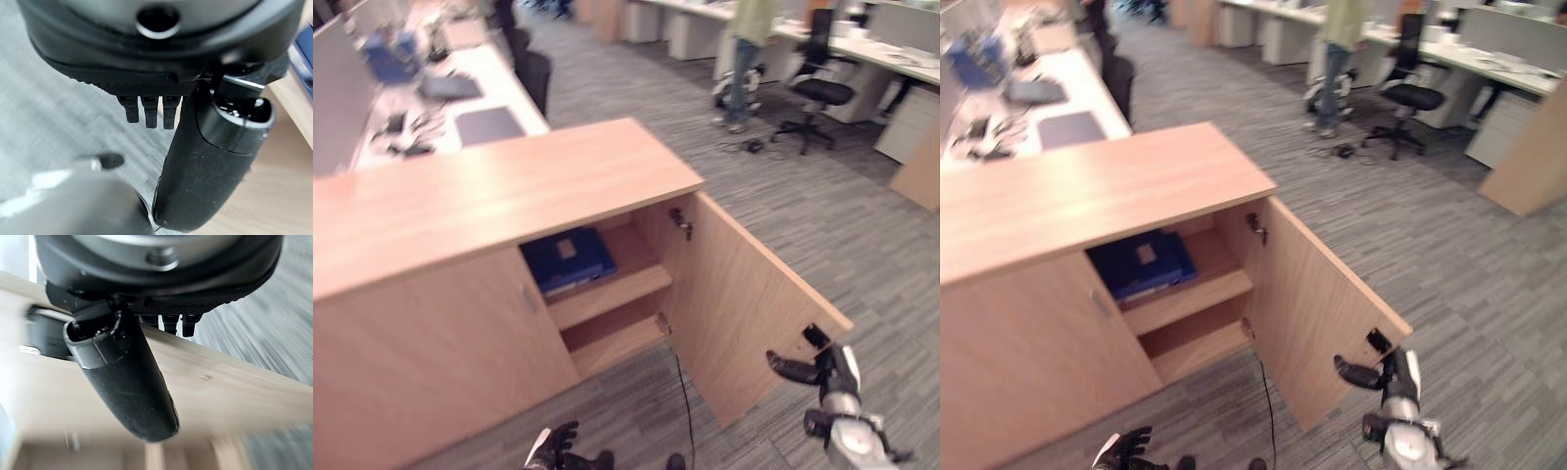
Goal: Put the empty folder in the office cabinet
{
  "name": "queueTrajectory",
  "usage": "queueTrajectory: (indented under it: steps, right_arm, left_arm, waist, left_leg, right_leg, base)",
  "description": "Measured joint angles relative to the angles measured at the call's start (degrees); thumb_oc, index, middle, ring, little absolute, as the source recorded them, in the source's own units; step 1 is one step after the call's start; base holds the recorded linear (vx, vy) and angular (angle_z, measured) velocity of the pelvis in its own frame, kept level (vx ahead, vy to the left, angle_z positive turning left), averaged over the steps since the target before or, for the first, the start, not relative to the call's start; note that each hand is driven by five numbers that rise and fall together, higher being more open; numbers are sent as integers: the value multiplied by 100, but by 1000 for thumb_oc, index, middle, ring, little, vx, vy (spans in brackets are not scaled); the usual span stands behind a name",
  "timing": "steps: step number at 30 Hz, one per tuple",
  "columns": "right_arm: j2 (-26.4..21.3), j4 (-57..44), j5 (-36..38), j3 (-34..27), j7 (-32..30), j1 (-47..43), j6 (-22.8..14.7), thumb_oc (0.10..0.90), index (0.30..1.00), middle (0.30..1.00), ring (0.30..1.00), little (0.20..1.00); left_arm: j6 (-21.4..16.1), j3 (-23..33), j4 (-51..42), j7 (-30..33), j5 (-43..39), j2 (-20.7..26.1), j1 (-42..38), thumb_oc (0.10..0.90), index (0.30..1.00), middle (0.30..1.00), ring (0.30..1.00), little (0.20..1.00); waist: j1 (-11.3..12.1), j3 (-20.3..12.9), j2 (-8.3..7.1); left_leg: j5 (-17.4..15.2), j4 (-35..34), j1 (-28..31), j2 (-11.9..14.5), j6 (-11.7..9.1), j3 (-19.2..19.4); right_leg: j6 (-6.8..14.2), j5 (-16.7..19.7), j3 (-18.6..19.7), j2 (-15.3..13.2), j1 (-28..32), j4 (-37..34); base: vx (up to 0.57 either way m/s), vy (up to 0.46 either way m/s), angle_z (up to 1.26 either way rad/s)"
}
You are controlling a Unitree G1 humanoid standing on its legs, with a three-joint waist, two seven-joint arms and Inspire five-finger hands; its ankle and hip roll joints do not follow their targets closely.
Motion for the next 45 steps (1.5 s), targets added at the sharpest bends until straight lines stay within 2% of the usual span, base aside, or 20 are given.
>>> queueTrajectory:
  steps: [1, 2, 3, 4, 5, 6, 8, 9, 10, 11, 13, 15, 16, 21, 23, 26, 29, 34, 37, 45]
  right_arm:
    - [-143, -35, -18, 565, 315, -426, 45, 800, 900, 900, 900, 900]
    - [-190, -42, -46, 883, 403, -714, 130, 800, 900, 900, 900, 900]
    - [-644, -174, -86, 1405, 674, -1295, 208, 800, 900, 900, 900, 900]
    - [-851, -302, -139, 1619, 979, -1519, 198, 800, 900, 900, 900, 900]
    - [-740, -294, -205, 1892, 1106, -1762, 217, 800, 900, 900, 900, 900]
    - [-488, -148, -213, 2063, 1355, -2419, 398, 800, 900, 900, 900, 900]
    - [-196, -62, -205, 2346, 1734, -3113, 469, 800, 900, 900, 900, 900]
    - [304, -113, -198, 2623, 1966, -3574, 418, 800, 900, 900, 900, 900]
    - [478, -137, -197, 2699, 2005, -3785, 388, 800, 900, 900, 900, 900]
    - [792, -245, -193, 2756, 2116, -4159, 230, 800, 900, 900, 900, 900]
    - [1214, -303, -135, 2684, 2142, -4374, 11, 800, 900, 900, 900, 900]
    - [1432, -372, -80, 2803, 2184, -4572, -14, 800, 900, 900, 900, 900]
    - [1533, -328, -82, 2830, 2207, -4629, 22, 800, 900, 900, 900, 900]
    - [1650, -157, -49, 2888, 2082, -4616, 79, 800, 900, 900, 900, 900]
    - [1550, -122, 49, 2667, 1895, -4297, 91, 800, 900, 900, 900, 900]
    - [1369, 34, 82, 1928, 1839, -3302, 51, 800, 900, 900, 900, 900]
    - [1031, 759, -109, 1338, 1660, -2410, 158, 800, 900, 900, 900, 900]
    - [752, 2026, -740, 448, 1496, -1018, 181, 800, 900, 900, 900, 900]
    - [674, 2975, -1129, 213, 1330, -424, 446, 800, 900, 900, 900, 900]
    - [887, 3845, -1150, -166, 1145, -237, 239, 800, 900, 900, 900, 900]
  left_arm:
    - [44, 16, -92, -2, 3, 27, -139, 800, 900, 900, 900, 900]
    - [12, 4, -147, -3, 5, 17, -131, 800, 900, 900, 900, 900]
    - [-52, 40, -180, 21, 3, -354, -86, 800, 900, 900, 900, 900]
    - [-105, -11, -450, -38, 18, -486, 43, 800, 900, 900, 900, 900]
    - [-214, -54, -621, -41, 27, -374, 67, 800, 900, 900, 900, 900]
    - [-307, -266, -480, -23, 74, -293, -242, 800, 900, 900, 900, 900]
    - [-289, -391, -174, -25, 221, -255, -456, 800, 900, 900, 900, 900]
    - [-225, -318, 23, -27, 236, -94, -316, 800, 900, 900, 900, 900]
    - [-176, -262, 93, -18, 234, -54, -257, 800, 900, 900, 900, 900]
    - [-62, -253, 80, -2, 232, 4, -88, 800, 900, 900, 900, 900]
    - [-30, -359, -67, 2, 231, 122, 129, 800, 900, 900, 900, 900]
    - [27, -400, -250, -15, 233, 312, 236, 800, 900, 900, 900, 900]
    - [58, -438, -425, -15, 238, 374, 337, 800, 900, 900, 900, 900]
    - [116, -297, -495, 4, 229, 525, 629, 800, 900, 900, 900, 900]
    - [126, -169, -635, 87, 221, 610, 630, 800, 900, 900, 900, 900]
    - [143, 11, -769, 102, 221, 693, 615, 800, 900, 900, 900, 900]
    - [65, 94, 79, 125, 230, 564, 351, 800, 900, 900, 900, 900]
    - [90, 37, 377, 130, 241, 341, 436, 800, 900, 900, 900, 900]
    - [79, -90, 296, 120, 289, -18, 590, 800, 900, 900, 900, 900]
    - [42, -278, 154, -30, 164, -83, 308, 800, 900, 900, 900, 900]
  waist:
    - [-23, 24, -15]
    - [-6, 58, 46]
    - [313, 122, 929]
    - [515, 40, 1183]
    - [472, 14, 911]
    - [353, -43, 671]
    - [568, -135, 595]
    - [796, -142, 441]
    - [848, -132, 405]
    - [1046, -185, 517]
    - [1265, -217, 653]
    - [1420, -213, 397]
    - [1725, -215, 312]
    - [1845, -136, 382]
    - [1755, -98, 441]
    - [1540, -93, 439]
    - [1128, -71, 398]
    - [858, -100, 213]
    - [522, -112, 373]
    - [68, -218, 587]
  left_leg:
    - [72, 821, -253, 297, -39, 1206]
    - [40, 1298, -291, 389, 62, 1457]
    - [-550, 1548, -291, 1104, 635, 1409]
    - [-577, 986, -244, 1201, 638, 1325]
    - [-508, 884, -331, 824, 346, 1305]
    - [-376, 1026, -689, 560, 144, 1428]
    - [-228, 1722, -901, 538, 261, 1438]
    - [-268, 1689, -447, 401, 242, 1434]
    - [-299, 1654, -204, 347, 287, 1405]
    - [-253, 1243, 451, 355, 200, 1240]
    - [-273, 436, 1004, 274, 133, 997]
    - [48, -37, 1011, -37, 233, 962]
    - [75, -82, 1030, -214, 390, 922]
    - [48, -91, 1197, -562, 740, 826]
    - [78, -134, 1201, -587, 784, 768]
    - [234, -536, 1305, -731, 890, 535]
    - [351, -760, 1415, -913, 892, 295]
    - [336, -868, 1491, -1170, 898, 346]
    - [313, -873, 1522, -992, 760, 502]
    - [310, -873, 1843, -396, 460, 852]
  right_leg:
    - [12, -12, -332, -171, -127, -49]
    - [407, -99, -440, -225, -181, -30]
    - [624, -1039, -229, 29, -745, 1781]
    - [633, -1793, 272, -142, -1425, 4155]
    - [931, -2328, 548, -581, -1244, 4857]
    - [496, -2898, -62, -974, -656, 3847]
    - [771, -2522, -1042, -1118, -269, 3008]
    - [1279, -2079, -1549, -979, 258, 2085]
    - [1508, -1911, -1581, -915, 402, 1858]
    - [1025, -1731, -1685, -753, 614, 1642]
    - [867, -1842, -1974, -839, 623, 1855]
    - [890, -1767, -1735, -1001, 513, 1997]
    - [823, -1683, -1647, -1217, 485, 2206]
    - [1478, -1310, -972, -2081, 199, 3319]
    - [1769, -1089, -363, -2101, 98, 3192]
    - [1798, -1103, 718, -1616, 227, 1980]
    - [1830, -1045, 1083, -1224, 306, 1087]
    - [1575, -578, 1189, -1190, 444, 491]
    - [1431, -109, 1198, -964, 592, -14]
    - [1084, -261, 1493, -350, 675, -52]
  base:
    - [-85, 44, 59]
    - [-93, 72, -23]
    - [-30, 67, -74]
    - [-25, 103, -20]
    - [44, 134, 187]
    - [95, 151, 276]
    - [114, 174, 234]
    - [75, 170, 159]
    - [38, 151, 191]
    - [18, 91, 158]
    - [14, 151, 192]
    - [40, 281, 144]
    - [56, 243, 78]
    - [16, 105, 34]
    - [22, 16, 20]
    - [73, -3, 30]
    - [74, -15, 41]
    - [81, -22, 8]
    - [76, -41, -28]
    - [51, -54, -32]
